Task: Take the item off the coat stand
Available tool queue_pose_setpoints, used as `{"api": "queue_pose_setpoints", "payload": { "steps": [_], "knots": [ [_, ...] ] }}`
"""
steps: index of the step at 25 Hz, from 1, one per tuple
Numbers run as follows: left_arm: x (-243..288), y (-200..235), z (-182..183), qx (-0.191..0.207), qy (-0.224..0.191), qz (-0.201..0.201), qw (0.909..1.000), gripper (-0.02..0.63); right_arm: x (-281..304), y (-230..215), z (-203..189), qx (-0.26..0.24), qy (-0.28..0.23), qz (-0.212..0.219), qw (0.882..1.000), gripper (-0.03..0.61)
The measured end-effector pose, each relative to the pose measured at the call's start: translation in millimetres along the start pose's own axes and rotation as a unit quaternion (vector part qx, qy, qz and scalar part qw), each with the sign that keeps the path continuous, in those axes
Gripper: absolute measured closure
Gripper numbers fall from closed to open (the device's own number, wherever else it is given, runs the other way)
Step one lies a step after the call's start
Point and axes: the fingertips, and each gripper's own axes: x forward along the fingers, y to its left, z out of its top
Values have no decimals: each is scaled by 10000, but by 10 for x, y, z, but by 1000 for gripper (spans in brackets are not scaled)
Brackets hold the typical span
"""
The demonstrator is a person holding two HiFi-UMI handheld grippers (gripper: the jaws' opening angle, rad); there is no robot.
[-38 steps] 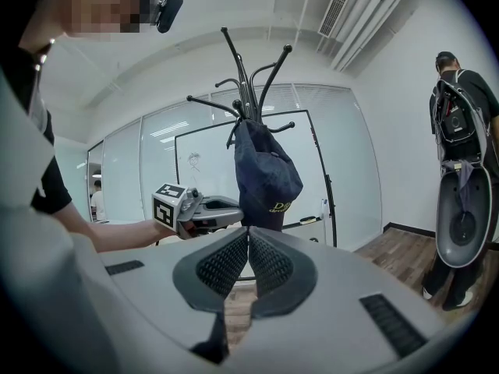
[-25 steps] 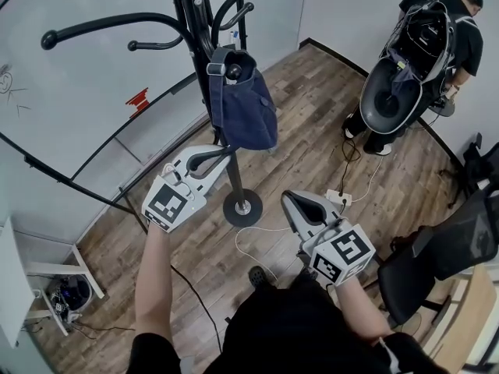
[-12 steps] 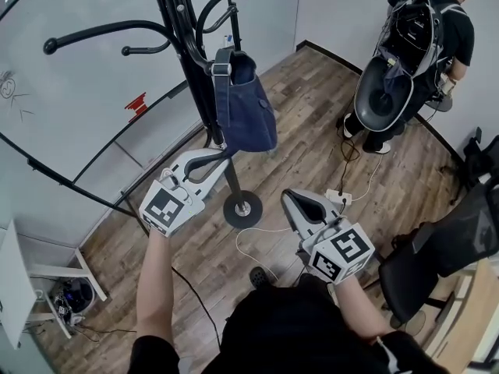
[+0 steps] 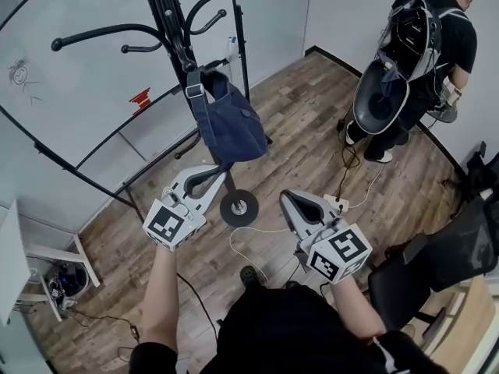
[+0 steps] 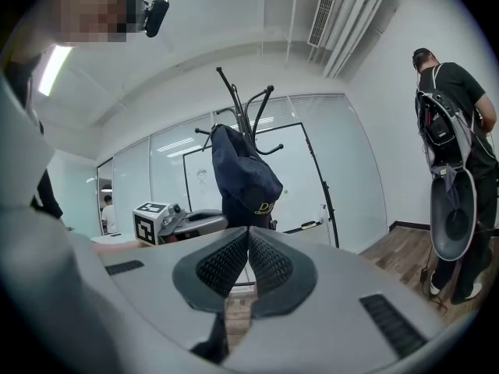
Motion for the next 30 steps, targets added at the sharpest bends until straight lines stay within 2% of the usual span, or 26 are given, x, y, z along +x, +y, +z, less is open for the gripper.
{"api": "queue_pose_setpoints", "payload": {
  "steps": [6,15,23,30],
  "knots": [
    [8,-422,89,-139,-32,399,9991,588,-308,-88,21,11,-4,246,9997,547],
    [-103,-1004,341,-533,-108,965,9938,589,-752,-249,44,-60,-20,391,9992,547],
    [-247,-1405,566,-877,-191,1707,9812,589,-1043,-252,-1,-217,13,687,9974,548],
    [-422,-1689,674,-928,-49,2297,9688,589,-1168,-269,-31,-266,36,906,9955,548]
  ]
}}
